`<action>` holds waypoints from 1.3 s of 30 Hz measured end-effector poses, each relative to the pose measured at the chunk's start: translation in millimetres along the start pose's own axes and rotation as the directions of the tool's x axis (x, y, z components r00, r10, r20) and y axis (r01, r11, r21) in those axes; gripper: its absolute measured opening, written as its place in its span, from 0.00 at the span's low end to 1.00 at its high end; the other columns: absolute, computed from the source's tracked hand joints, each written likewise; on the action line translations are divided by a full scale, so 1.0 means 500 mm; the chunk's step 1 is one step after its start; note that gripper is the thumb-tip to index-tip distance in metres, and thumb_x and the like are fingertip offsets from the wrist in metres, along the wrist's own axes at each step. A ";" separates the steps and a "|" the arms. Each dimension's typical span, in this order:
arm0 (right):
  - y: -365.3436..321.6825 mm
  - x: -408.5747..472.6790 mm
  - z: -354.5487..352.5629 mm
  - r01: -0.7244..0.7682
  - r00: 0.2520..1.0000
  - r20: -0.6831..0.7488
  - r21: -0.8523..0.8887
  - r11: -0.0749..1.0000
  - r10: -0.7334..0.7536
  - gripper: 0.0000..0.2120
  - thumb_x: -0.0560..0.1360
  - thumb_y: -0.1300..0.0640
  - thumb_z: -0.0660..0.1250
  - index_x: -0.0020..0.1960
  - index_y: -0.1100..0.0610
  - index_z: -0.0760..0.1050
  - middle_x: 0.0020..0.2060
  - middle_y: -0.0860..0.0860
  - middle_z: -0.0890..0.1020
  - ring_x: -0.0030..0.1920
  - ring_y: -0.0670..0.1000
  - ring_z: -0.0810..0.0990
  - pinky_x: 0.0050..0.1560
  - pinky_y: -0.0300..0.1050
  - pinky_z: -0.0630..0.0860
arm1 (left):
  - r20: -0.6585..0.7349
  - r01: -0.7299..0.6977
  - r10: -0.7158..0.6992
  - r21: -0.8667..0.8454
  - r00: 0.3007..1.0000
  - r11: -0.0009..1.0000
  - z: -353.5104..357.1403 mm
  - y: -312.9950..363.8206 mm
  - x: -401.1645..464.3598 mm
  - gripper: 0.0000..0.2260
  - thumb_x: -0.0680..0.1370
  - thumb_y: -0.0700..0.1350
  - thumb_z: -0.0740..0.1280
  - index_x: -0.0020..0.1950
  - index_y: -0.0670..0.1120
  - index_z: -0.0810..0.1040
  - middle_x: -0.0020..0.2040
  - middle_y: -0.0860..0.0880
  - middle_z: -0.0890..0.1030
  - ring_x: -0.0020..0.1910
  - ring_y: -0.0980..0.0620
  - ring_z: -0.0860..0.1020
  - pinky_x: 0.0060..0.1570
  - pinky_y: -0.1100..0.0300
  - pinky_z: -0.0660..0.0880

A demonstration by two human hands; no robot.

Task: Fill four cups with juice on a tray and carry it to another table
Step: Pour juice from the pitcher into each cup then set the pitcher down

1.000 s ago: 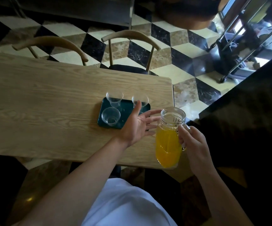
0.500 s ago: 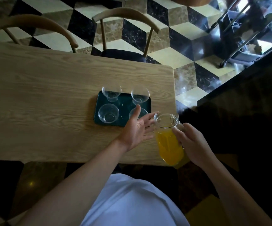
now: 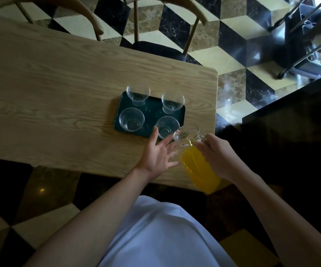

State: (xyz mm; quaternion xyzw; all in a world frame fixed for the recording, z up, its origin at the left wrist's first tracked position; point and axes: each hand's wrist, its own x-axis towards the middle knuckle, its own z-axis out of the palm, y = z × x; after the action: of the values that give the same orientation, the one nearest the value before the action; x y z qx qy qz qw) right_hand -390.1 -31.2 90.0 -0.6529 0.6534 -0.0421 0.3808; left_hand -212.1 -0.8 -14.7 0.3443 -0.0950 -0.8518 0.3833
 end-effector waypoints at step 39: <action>-0.063 0.087 0.012 -0.135 0.973 0.158 -0.193 0.972 0.166 0.18 0.82 0.48 0.58 0.36 0.53 0.67 0.32 0.50 0.72 0.31 0.47 0.70 0.32 0.38 0.67 | -0.062 0.110 -0.113 -0.062 0.992 0.992 -0.044 -0.008 0.034 0.34 0.81 0.73 0.43 0.80 0.58 0.69 0.77 0.49 0.74 0.75 0.39 0.71 0.76 0.32 0.58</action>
State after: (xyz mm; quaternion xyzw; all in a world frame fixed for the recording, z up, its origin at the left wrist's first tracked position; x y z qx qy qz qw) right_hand -354.6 -71.6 84.3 -0.6343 0.6668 0.1034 0.3774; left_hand -207.7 -7.9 -41.7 0.3654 -0.0379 -0.8625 0.3480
